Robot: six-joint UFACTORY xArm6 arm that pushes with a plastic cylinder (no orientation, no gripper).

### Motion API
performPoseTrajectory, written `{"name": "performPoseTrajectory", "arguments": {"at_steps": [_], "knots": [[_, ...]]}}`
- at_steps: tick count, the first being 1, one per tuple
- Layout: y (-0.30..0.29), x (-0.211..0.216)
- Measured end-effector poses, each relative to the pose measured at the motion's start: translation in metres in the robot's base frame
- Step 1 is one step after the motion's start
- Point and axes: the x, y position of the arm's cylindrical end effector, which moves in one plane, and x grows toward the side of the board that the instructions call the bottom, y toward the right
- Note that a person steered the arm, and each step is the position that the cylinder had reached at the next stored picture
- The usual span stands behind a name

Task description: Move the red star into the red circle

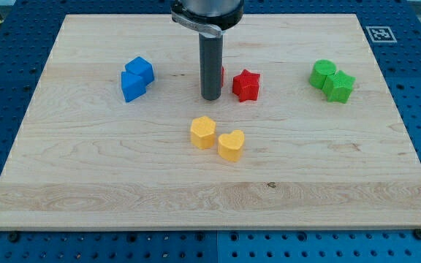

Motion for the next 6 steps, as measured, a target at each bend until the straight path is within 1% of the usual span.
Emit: {"name": "performPoseTrajectory", "arguments": {"at_steps": [1,2,3,5,6], "knots": [[0.0,0.02],[0.013,0.029],[0.04,0.032],[0.069,0.036],[0.07,0.036]]}}
